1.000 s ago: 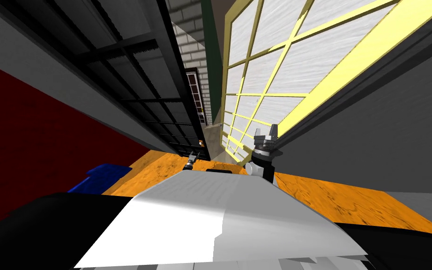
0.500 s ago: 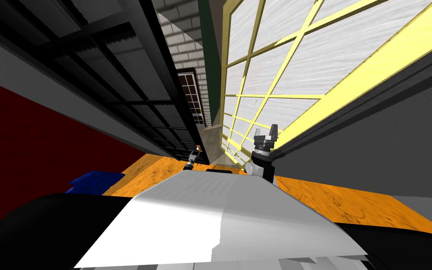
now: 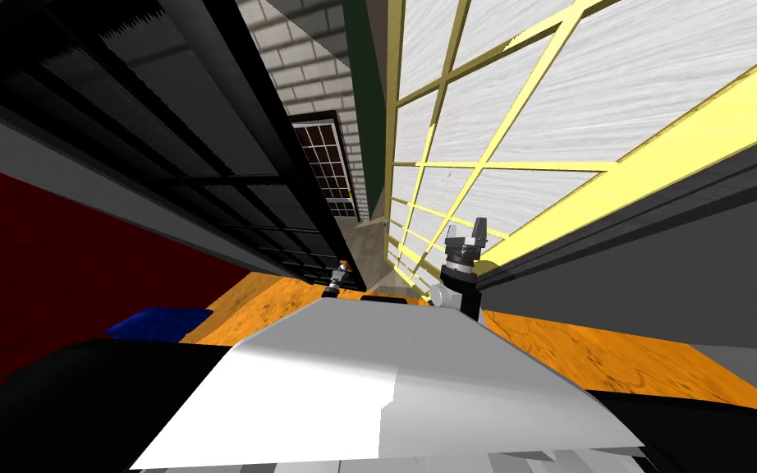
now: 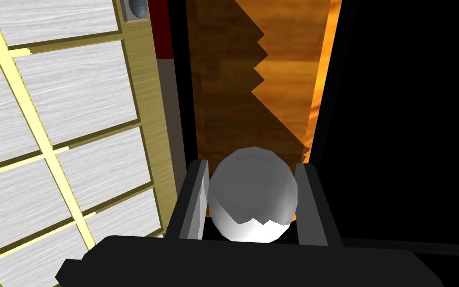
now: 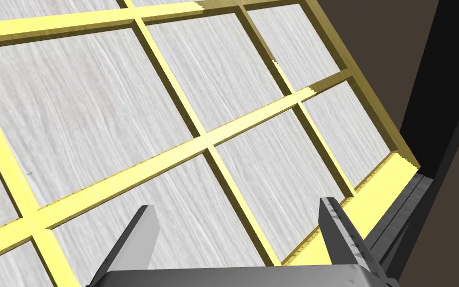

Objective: Push the door open

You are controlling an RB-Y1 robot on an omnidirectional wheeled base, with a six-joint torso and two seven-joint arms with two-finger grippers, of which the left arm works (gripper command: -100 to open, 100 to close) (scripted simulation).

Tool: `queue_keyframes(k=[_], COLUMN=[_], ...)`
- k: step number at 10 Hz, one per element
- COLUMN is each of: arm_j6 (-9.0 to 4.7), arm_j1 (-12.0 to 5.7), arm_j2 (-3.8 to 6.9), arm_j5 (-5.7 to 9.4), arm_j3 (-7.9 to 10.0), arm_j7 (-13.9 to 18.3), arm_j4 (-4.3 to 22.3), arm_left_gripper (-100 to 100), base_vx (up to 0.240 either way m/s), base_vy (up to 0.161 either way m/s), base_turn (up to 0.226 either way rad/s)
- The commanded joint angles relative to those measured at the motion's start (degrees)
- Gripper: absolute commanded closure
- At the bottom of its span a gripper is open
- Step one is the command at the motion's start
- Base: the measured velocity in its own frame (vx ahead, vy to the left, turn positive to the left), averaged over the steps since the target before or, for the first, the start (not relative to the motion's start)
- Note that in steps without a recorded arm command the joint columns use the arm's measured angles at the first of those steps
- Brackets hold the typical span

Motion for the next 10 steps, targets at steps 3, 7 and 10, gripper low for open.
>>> queue_keyframes(k=[3, 7, 10], arm_j6=[-0.03, -0.04, -0.27], arm_j1=[0.07, -0.44, -0.81], arm_j2=[0.03, -0.26, -0.57], arm_j5=[0.02, 1.1, 2.37], arm_j3=[0.04, 0.61, 1.32], arm_j7=[0.0, 3.3, 7.0], arm_j4=[0.0, 0.2, 0.4], arm_left_gripper=[100, 100, 100], base_vx=[-0.007, 0.009, 0.016], base_vy=[0.0, 0.007, 0.009], base_turn=[-0.005, -0.034, -0.058])
